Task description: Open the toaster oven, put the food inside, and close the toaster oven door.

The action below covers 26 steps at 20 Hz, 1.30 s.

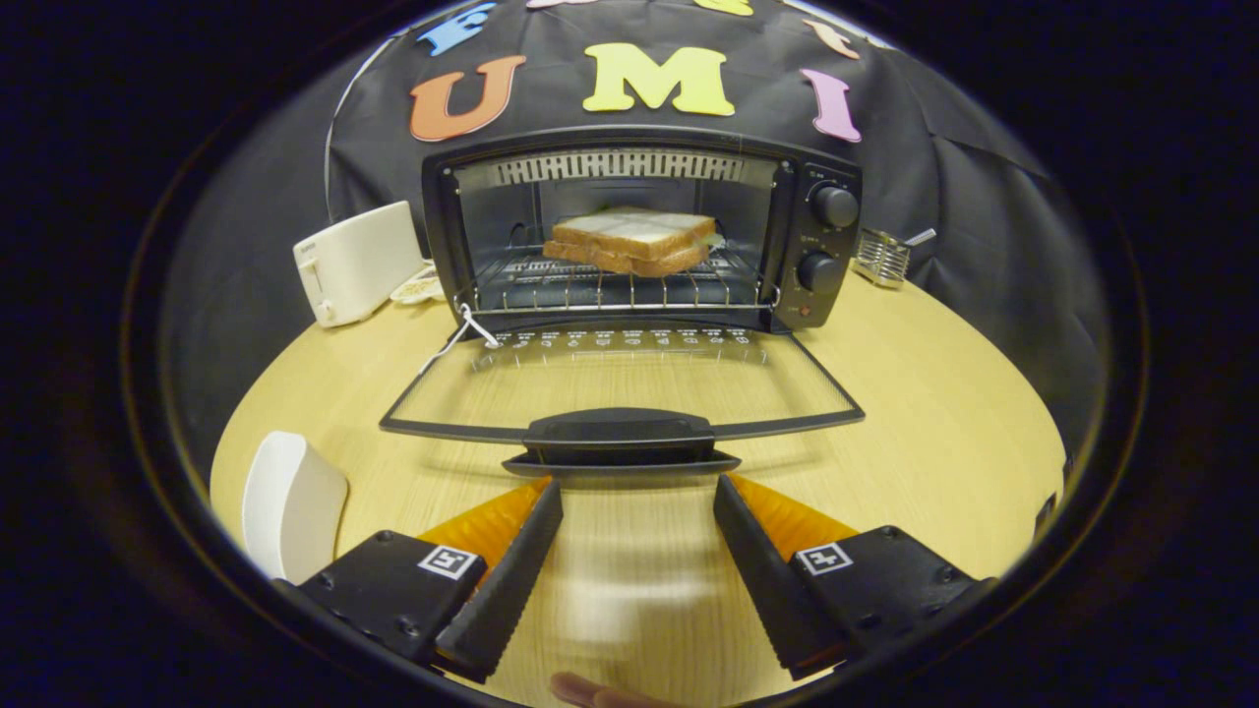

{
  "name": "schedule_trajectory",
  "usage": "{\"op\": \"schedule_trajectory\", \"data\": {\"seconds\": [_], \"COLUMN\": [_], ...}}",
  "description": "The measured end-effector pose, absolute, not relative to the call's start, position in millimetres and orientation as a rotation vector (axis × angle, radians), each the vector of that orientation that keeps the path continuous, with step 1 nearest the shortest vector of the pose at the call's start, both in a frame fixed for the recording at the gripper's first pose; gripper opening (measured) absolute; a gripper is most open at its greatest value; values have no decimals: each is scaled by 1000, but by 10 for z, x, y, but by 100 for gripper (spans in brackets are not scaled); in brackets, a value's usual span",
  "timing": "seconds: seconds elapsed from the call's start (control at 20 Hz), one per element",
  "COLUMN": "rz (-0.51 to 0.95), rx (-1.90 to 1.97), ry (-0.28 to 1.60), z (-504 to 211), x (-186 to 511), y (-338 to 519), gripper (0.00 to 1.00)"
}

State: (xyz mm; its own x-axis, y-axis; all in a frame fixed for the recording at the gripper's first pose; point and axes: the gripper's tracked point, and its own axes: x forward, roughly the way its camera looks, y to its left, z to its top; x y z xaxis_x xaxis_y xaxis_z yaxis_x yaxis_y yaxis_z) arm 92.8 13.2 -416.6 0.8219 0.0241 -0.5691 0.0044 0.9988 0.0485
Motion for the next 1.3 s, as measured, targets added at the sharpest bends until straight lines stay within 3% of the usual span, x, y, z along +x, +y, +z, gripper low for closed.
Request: {"op": "schedule_trajectory", "data": {"seconds": [0.35,0.65,1.3], "rz": [8,6,60], "rx": [22,-12,57], "ry": [577,423,637], "z": [-4035,-3399,-3979], "x": [905,1068,800], "y": [138,77,237], "gripper": [100,100,100]}}
